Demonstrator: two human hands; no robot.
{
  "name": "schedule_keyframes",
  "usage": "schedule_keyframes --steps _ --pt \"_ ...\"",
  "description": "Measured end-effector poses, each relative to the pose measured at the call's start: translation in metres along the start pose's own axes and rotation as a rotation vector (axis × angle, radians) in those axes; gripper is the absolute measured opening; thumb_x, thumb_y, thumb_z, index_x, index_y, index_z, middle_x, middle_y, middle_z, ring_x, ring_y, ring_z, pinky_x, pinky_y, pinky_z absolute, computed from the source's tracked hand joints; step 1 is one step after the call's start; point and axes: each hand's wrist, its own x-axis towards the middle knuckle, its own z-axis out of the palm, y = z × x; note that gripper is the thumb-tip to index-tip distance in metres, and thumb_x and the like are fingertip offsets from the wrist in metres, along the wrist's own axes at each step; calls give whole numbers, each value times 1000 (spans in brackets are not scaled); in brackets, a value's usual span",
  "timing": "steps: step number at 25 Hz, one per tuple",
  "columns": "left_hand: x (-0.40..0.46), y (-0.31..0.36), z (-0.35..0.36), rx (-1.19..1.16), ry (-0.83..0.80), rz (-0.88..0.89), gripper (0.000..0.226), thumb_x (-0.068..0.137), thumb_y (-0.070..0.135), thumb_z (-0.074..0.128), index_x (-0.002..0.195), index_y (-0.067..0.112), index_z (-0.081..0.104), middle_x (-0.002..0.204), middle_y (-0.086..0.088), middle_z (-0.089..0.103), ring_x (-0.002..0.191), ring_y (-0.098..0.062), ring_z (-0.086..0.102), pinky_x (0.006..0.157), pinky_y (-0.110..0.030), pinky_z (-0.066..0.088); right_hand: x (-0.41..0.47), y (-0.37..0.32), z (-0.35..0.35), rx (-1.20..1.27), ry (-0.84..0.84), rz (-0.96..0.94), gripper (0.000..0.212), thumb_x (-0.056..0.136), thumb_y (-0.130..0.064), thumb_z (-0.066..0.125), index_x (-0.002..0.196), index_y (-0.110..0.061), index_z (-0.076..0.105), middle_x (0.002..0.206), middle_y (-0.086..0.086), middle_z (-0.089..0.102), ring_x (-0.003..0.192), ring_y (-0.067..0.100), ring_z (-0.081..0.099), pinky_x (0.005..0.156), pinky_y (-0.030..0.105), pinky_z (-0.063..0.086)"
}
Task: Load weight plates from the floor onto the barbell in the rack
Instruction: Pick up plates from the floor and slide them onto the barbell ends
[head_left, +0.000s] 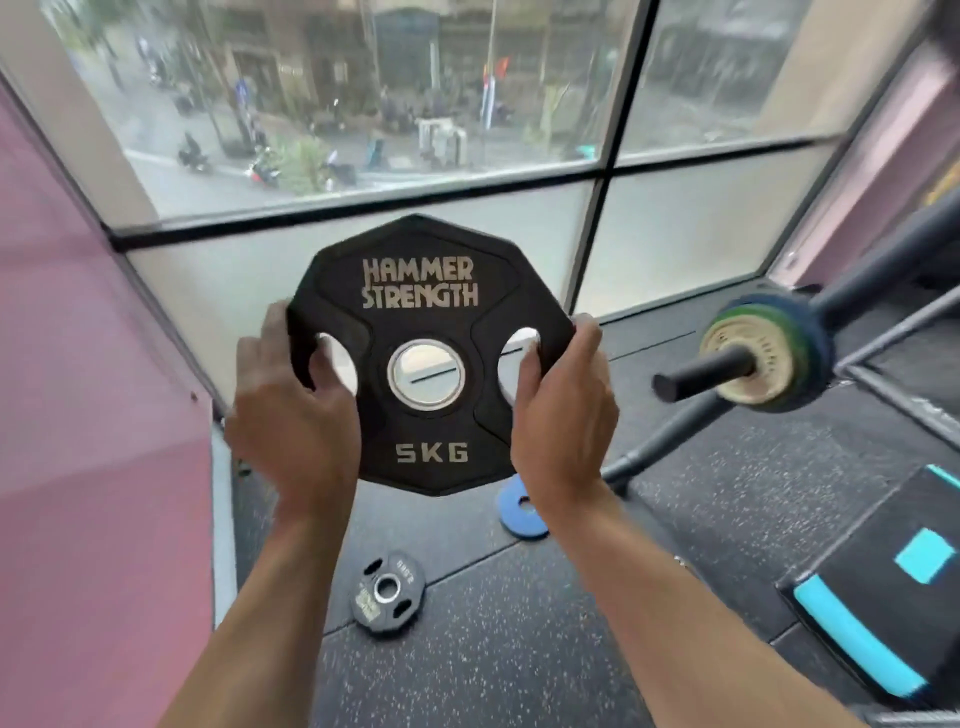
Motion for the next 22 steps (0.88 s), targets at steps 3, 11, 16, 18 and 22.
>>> schedule_keyframes --steps 3,11,16,18,22 --pt "16 56 -51 -146 97 73 44 94 25 61 138 21 57 111 -10 65 90 -31 58 65 -39 37 32 -32 -79 30 92 -18 41 99 -33 50 126 -2 51 103 14 67 94 34 65 67 35 49" --pt "8 172 -201 -450 220 259 40 97 22 63 136 14 60 109 -16 66 95 -25 58 73 -36 44 60 -86 -298 91 262 -144 41 98 -31 52 129 -4 54 103 15 71 92 35 67 69 37 51" --pt "-4 235 -293 -614 229 262 42 95 22 63 137 18 60 104 -17 64 92 -34 61 76 -40 46 53 -125 -422 85 452 -212 43 94 -31 49 129 -6 55 102 13 71 89 32 69 66 35 53" --pt "-4 256 -328 -694 221 279 42 95 22 61 137 18 60 103 -15 63 93 -36 61 80 -38 47 49 -142 -464 67 517 -225 43 93 -30 50 130 -9 54 105 10 71 92 29 69 71 33 52" --pt "-6 296 -391 -865 249 311 45 93 19 59 138 15 60 92 15 53 88 -22 56 85 -26 44 40 -176 -542 47 633 -265 44 95 -33 49 130 -9 58 101 7 70 89 25 68 65 34 52"
